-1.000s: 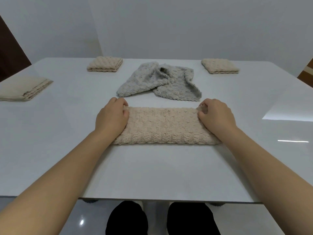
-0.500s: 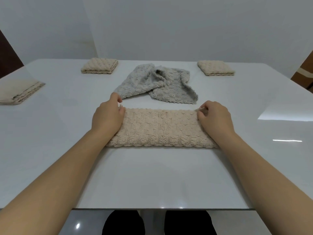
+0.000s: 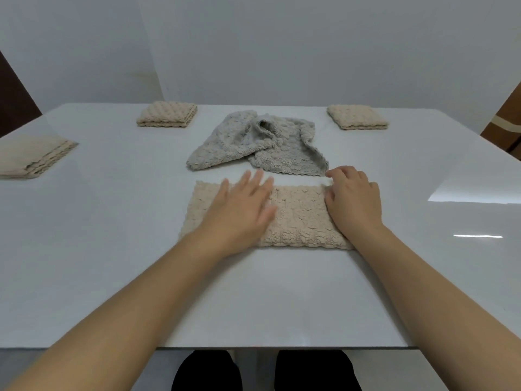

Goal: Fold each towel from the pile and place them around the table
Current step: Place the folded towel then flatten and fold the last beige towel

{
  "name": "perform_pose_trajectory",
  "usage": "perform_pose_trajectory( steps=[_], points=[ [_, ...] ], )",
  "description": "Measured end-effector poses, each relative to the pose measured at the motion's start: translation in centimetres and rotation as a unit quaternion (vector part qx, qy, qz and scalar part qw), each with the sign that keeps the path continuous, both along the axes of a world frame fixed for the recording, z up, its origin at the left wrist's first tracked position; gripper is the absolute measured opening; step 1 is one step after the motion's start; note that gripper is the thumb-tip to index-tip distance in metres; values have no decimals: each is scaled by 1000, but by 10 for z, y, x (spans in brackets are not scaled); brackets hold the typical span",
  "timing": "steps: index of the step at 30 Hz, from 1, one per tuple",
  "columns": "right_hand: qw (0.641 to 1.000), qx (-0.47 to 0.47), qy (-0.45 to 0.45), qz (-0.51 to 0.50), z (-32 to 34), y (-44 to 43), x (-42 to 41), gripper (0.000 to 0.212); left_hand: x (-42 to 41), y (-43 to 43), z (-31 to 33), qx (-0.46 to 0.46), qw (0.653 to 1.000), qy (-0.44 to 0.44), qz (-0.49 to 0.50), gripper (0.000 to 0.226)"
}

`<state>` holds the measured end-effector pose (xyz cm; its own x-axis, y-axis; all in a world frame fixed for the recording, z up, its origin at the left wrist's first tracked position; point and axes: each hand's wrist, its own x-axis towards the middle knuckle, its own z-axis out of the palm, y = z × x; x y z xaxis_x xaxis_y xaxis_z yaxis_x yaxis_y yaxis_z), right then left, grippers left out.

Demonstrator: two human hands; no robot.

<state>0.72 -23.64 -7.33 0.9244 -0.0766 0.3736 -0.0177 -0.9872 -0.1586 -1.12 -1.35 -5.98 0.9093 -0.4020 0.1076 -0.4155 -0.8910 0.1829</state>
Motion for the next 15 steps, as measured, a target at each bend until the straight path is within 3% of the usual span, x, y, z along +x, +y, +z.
perform_pose_trajectory(
  steps=[3,10,15],
  points=[
    [999,31,14,21,-1,-3,-1,36,-3,3,-13,30,998,52,10,60],
    [998,35,45,19,3,-3,-2,37,-7,48,-21,31,993,42,101,63],
    [997,-13,60,-42,10,-11,-6,36,-7,46,-24,30,993,33,105,65]
  ],
)
